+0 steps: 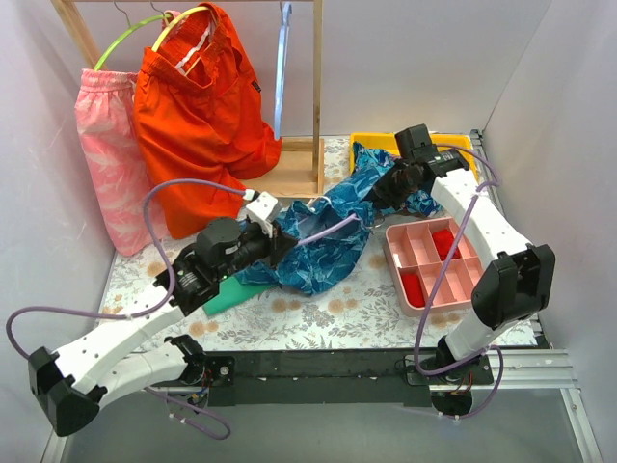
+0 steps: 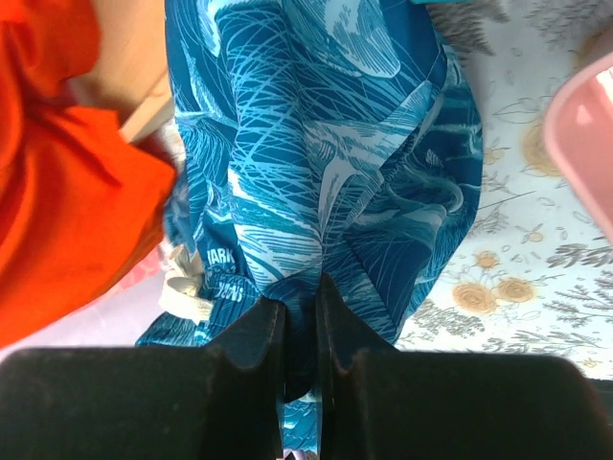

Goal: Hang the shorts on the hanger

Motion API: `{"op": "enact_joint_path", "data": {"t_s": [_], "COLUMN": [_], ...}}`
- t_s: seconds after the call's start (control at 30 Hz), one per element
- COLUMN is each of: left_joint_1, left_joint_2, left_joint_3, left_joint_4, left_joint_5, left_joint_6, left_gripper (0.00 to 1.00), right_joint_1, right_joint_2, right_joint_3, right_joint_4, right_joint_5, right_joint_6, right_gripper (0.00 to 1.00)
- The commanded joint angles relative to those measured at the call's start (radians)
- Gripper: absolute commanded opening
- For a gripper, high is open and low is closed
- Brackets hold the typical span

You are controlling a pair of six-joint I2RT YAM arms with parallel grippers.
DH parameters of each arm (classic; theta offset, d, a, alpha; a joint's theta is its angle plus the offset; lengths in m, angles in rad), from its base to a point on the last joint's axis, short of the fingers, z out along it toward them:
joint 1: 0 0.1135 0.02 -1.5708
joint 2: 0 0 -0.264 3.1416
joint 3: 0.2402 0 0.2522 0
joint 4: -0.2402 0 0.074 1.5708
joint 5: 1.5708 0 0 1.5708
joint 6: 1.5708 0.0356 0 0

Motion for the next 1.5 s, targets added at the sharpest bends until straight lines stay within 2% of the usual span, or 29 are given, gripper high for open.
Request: {"op": "enact_joint_path", "data": {"t_s": [0.0,0.1,0.13,0.43,0.6,0.7,0.93,1.23,1.37,1.47], "left_joint_1": [-0.01,-0.011,-0.011,-0.011,-0.011,-0.011,-0.011,-0.034,-0.088,-0.116], "left_joint_2": [0.078,0.088,0.091,0.157,0.161,0.144,0.095,0.095,0.133,0.157], "left_joint_3": [0.019,0.021,0.023,0.078,0.179,0.223,0.188,0.148,0.131,0.113], "left_joint_4": [0.024,0.015,0.003,-0.126,-0.245,-0.337,-0.468,-0.448,-0.437,-0.408], "left_joint_5": [0.005,-0.007,-0.027,-0.044,-0.055,-0.104,-0.209,-0.173,-0.223,-0.33], "left_joint_6": [-0.017,-0.019,-0.013,0.032,0.062,0.084,0.202,0.253,0.271,0.299], "left_gripper": [0.01,0.12,0.19,0.36,0.59,0.65,0.72,0.72,0.72,0.72], "right_joint_1": [0.004,0.004,0.004,0.004,0.004,0.004,0.004,0.002,0.002,0.004], "right_joint_2": [0.019,0.045,0.052,0.121,0.152,0.158,0.174,0.187,0.192,0.19], "right_joint_3": [-0.044,-0.057,-0.054,-0.034,-0.005,-0.002,0.024,0.048,0.051,0.051], "right_joint_4": [0.074,0.077,0.073,0.07,0.057,0.056,0.04,0.02,0.016,0.01], "right_joint_5": [-0.035,-0.052,-0.052,-0.094,-0.103,-0.112,-0.121,-0.144,-0.152,-0.155], "right_joint_6": [0.043,0.037,0.032,-0.006,-0.021,-0.026,-0.046,-0.06,-0.064,-0.067], "right_gripper": [0.01,0.01,0.01,0.01,0.01,0.01,0.01,0.01,0.01,0.01]}}
